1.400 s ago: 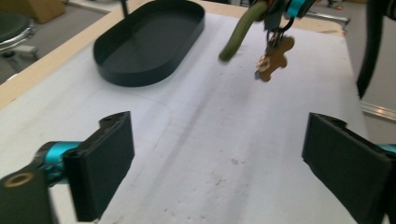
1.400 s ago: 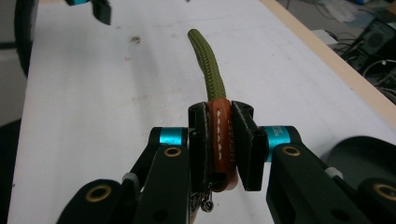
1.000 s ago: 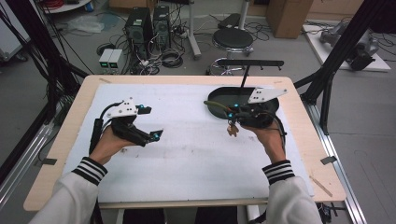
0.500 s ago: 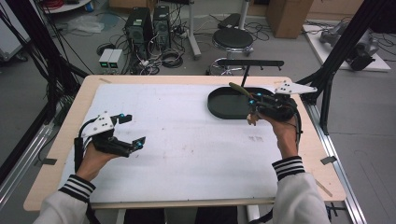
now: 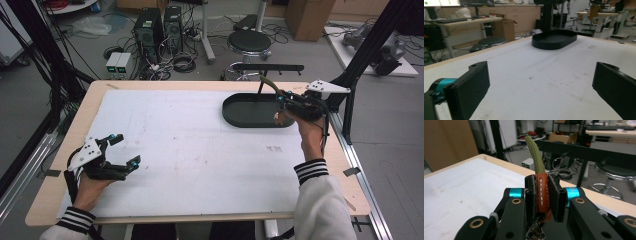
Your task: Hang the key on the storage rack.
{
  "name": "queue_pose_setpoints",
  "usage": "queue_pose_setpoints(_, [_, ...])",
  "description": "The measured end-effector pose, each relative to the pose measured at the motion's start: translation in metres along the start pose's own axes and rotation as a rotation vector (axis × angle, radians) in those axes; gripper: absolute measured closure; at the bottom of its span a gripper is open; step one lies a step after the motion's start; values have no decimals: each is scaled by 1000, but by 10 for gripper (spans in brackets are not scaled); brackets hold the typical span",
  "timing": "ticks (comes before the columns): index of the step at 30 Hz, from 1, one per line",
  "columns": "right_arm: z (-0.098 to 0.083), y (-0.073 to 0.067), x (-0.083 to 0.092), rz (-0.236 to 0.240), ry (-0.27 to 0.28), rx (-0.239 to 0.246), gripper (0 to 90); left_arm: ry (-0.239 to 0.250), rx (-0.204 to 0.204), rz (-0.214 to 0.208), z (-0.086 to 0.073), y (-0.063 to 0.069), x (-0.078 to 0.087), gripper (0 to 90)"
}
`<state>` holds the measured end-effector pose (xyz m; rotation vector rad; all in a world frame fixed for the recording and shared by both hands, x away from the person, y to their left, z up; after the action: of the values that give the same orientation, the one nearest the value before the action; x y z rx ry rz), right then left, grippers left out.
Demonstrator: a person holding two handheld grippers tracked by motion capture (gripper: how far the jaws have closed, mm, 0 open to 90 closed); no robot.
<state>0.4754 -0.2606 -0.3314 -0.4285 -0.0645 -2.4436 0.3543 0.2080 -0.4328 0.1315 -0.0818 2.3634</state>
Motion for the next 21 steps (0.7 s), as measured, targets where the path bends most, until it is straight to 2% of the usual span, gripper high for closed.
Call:
queue_pose_setpoints(2, [1, 6, -1, -14, -2, -9, 772, 25, 12, 4, -3, 0, 4, 17])
queue_pose_setpoints(11, [7, 29, -6, -64, -8, -44, 773, 49, 5, 11, -8, 2, 8, 17])
queue_pose_setpoints(13, [6, 33, -8, -71, -15, -55, 772, 64, 5, 8, -8, 3, 8, 17])
queue_pose_setpoints(18, [0, 45, -12, -90, -32, -74, 772, 68, 2, 1, -10, 4, 9, 17])
queue_pose_setpoints(21, [-2, 51, -14, -99, -26, -94, 772, 82, -2, 5, -10, 5, 9, 17])
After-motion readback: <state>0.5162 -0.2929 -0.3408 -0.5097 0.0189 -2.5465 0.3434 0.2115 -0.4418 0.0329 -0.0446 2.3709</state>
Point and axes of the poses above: each handheld gripper's, and its own axes: x roughly backward along the jaws, z roughly out of its top, y roughly to its right, the point moved 9 cm from there along -x, roughly forward along the jaws, and after that the axes turned 2 degrees about -y, right-handed, at the moved point
